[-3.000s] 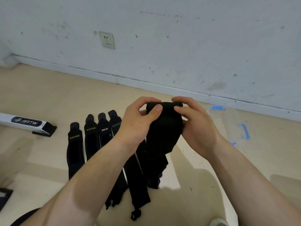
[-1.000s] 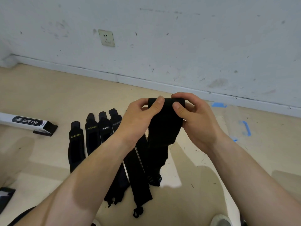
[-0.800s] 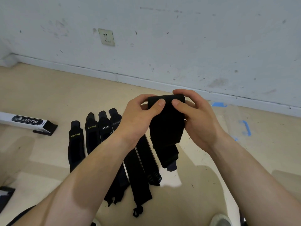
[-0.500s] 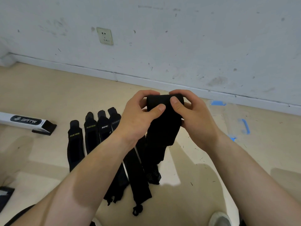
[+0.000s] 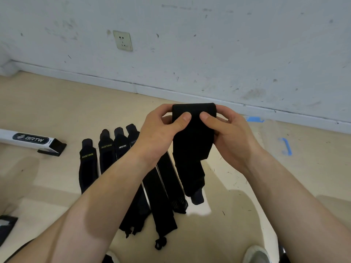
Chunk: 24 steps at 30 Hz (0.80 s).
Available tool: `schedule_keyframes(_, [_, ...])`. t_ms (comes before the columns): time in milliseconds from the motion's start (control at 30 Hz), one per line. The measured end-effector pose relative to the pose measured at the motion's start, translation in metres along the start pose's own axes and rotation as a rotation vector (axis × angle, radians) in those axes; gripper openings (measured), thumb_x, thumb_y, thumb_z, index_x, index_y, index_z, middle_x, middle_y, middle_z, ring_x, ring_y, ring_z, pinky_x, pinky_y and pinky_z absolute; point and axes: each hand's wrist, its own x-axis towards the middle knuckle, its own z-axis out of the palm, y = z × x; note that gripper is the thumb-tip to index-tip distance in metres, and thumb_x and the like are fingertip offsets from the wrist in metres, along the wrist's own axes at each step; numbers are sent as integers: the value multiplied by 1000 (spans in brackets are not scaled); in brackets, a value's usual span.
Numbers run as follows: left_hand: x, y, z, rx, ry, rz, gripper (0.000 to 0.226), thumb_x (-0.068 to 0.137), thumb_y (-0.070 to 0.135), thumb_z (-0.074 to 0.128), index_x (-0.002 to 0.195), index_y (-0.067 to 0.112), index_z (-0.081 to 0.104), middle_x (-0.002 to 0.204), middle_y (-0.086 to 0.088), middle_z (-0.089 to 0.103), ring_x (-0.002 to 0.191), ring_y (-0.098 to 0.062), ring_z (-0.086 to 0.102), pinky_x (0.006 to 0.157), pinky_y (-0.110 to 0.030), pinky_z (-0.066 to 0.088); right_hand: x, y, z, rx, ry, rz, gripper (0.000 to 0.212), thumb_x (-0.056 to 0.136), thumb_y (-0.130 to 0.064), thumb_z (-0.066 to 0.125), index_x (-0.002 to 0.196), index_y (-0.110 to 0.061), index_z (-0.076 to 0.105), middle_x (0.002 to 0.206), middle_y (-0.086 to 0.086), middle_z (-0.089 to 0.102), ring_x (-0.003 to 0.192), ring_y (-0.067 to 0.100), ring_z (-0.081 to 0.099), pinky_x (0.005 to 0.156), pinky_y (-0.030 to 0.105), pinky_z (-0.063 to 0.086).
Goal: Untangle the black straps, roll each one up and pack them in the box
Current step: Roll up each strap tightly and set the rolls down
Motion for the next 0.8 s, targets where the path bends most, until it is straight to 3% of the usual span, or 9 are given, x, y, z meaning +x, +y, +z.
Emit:
schedule_keyframes(133, [0, 0, -1, 1, -6, 9, 30, 95, 15, 72, 123, 20, 64, 108, -8, 77, 101, -26, 76, 88, -41, 63, -2, 1, 4, -197, 0, -12, 27, 103, -40, 53, 109, -20, 71, 100, -2, 75, 93, 16, 73, 78, 31, 57])
schedule_keyframes(267, [-1, 2, -1, 51, -6, 51, 34, 94, 7, 72, 122, 24, 65, 111, -3, 74, 97, -17, 75, 75, -25, 61, -1, 3, 4, -203, -6, -51, 27, 106, -35, 50, 113, -16, 68, 97, -2, 74, 89, 17, 73, 74, 29, 57])
schedule_keyframes(400, [0, 2, -2, 64, 4, 57, 38, 92, 6, 74, 124, 24, 64, 114, -3, 73, 100, -19, 75, 84, -30, 62, 0, 5, 3, -82, -21, -49, 19, 104, -22, 55, 117, -12, 65, 94, 2, 73, 88, 20, 71, 72, 28, 55])
schedule_keyframes(567, [3, 0, -2, 77, 2, 5, 43, 90, 23, 77, 130, 20, 61, 108, -2, 79, 102, -19, 76, 102, -44, 56, 0, 5, 2, -32, 7, -50, 17, 103, -17, 57, 117, -16, 66, 97, 7, 73, 84, 21, 72, 72, 31, 56])
schedule_keyframes(800, [4, -2, 0, 85, -32, -21, 52, 87, 42, 74, 131, 17, 62, 115, -3, 76, 108, -19, 73, 103, -45, 55, 0, 4, 1, -41, 4, -76, 20, 101, -11, 59, 117, -19, 66, 103, 11, 73, 90, 23, 73, 76, 30, 56])
